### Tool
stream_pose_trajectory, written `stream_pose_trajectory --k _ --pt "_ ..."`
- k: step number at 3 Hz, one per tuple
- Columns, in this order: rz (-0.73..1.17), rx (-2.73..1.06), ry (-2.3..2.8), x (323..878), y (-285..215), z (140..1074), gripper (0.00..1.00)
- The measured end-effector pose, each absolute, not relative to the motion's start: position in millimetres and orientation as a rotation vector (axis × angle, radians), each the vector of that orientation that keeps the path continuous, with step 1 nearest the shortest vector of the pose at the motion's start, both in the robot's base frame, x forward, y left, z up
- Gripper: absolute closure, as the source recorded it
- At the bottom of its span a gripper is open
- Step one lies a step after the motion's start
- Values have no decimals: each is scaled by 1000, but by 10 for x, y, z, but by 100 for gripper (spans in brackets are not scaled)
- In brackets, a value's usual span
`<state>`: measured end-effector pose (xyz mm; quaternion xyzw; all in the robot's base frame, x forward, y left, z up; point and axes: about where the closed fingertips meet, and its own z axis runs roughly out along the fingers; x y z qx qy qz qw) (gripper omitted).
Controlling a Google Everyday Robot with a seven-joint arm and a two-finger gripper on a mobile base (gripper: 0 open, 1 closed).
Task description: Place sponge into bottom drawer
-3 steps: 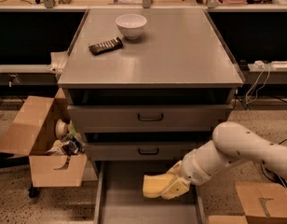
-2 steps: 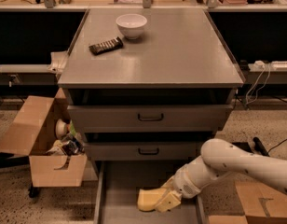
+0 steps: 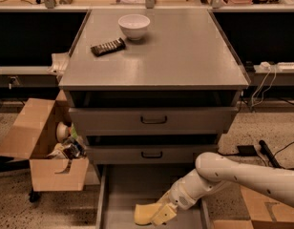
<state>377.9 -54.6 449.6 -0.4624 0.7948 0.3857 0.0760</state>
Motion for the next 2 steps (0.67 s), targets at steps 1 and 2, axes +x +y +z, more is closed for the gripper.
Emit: stream_pose_trajectory --k 1,2 --pt "1156 -1386 2383 3780 -545 4494 100" --pt "1180 -1248 2401 4031 -497 4051 100"
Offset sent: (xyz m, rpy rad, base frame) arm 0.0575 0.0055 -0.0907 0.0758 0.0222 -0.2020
